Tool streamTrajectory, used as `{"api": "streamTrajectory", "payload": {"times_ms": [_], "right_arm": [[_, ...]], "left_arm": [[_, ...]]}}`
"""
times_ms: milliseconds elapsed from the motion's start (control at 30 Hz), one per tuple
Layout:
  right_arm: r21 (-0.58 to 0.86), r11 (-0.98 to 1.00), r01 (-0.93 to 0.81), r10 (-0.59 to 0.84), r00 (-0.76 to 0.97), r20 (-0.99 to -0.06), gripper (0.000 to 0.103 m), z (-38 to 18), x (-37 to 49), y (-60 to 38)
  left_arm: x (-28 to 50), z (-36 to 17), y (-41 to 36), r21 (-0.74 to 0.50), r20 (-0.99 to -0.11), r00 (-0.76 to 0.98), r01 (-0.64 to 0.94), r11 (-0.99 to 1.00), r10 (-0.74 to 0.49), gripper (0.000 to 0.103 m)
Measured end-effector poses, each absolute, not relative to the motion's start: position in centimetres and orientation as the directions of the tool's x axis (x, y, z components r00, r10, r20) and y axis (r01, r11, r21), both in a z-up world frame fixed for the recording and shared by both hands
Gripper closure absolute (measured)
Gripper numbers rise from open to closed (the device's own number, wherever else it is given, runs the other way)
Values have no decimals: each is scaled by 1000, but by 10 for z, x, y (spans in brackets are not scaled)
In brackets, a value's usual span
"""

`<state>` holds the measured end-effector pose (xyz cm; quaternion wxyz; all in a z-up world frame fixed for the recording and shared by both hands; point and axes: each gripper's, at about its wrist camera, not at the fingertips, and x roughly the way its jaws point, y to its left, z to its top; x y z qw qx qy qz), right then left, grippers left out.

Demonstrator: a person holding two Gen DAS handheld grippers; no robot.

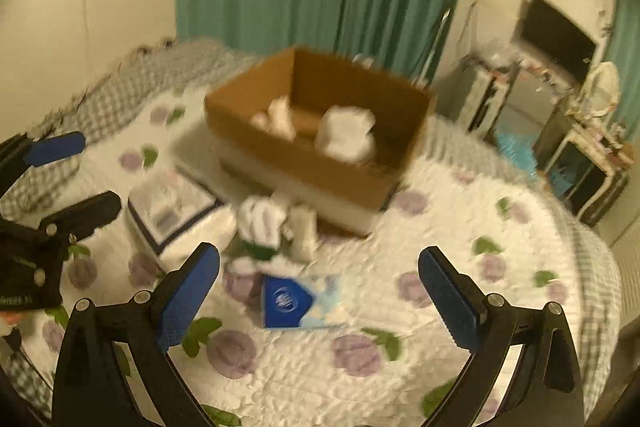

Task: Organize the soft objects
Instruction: 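Grasp the blue Vinda tissue pack with the right tool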

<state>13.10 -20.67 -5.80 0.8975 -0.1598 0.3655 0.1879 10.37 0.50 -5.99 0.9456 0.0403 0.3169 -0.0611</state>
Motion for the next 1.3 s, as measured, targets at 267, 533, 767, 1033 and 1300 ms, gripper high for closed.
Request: {"api": "streamTrajectory", "payload": {"times_ms": [267,533,767,1033,1300], "right_arm": [[-153,858,-490,138,508,-850,3,-133,159,-192],[-64,905,-420,136,428,-894,3,-154,180,-210],[-59,900,-431,107,352,-930,29,-174,186,-207],[-46,910,-413,163,458,-874,29,-130,176,-226],[-50,926,-375,154,494,-856,29,-111,176,-237]], "left_arm": [[109,-97,8,6,-669,734,166,986,-119,17],[118,-116,15,-72,-703,688,184,980,-181,17],[108,-108,12,-78,-691,694,204,976,-201,17],[111,-107,18,-99,-692,690,203,974,-214,17],[125,-113,-8,-52,-699,680,258,965,-220,18]]}}
